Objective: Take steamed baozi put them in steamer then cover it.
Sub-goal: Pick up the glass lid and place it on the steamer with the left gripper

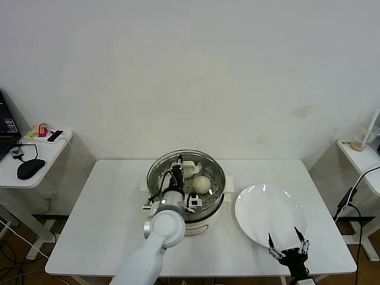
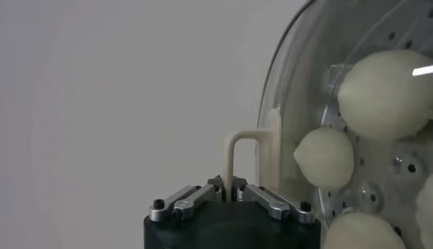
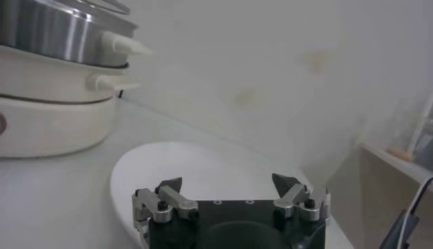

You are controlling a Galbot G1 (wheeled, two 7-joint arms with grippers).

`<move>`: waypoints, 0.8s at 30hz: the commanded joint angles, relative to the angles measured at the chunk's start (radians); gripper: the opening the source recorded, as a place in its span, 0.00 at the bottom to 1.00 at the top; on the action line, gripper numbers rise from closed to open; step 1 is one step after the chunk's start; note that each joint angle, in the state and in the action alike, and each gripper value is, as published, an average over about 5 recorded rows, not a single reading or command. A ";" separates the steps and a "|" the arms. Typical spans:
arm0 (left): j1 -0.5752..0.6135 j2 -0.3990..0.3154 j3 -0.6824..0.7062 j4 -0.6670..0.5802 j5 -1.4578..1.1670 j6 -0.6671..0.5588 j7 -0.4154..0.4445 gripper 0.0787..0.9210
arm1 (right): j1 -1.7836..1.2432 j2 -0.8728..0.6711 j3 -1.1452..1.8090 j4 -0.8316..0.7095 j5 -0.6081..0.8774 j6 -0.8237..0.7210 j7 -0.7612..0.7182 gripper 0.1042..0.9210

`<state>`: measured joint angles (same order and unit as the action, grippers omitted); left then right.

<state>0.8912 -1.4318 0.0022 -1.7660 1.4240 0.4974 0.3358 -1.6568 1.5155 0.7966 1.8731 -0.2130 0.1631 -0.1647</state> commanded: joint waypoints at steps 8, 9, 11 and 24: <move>0.007 -0.027 0.010 0.011 0.029 0.000 0.012 0.07 | 0.000 0.002 -0.004 -0.007 -0.014 0.002 0.001 0.88; 0.008 -0.028 0.011 0.009 0.030 0.000 0.012 0.07 | 0.000 0.002 -0.004 -0.008 -0.014 0.002 0.001 0.88; 0.011 -0.032 0.012 0.008 0.032 0.000 0.012 0.07 | 0.000 0.002 -0.006 -0.008 -0.015 0.001 0.000 0.88; 0.022 -0.029 0.009 -0.002 0.047 -0.005 0.018 0.07 | -0.001 0.002 -0.010 -0.006 -0.018 0.001 0.000 0.88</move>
<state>0.9109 -1.4625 0.0106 -1.7658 1.4607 0.4931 0.3506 -1.6578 1.5173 0.7869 1.8669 -0.2296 0.1640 -0.1648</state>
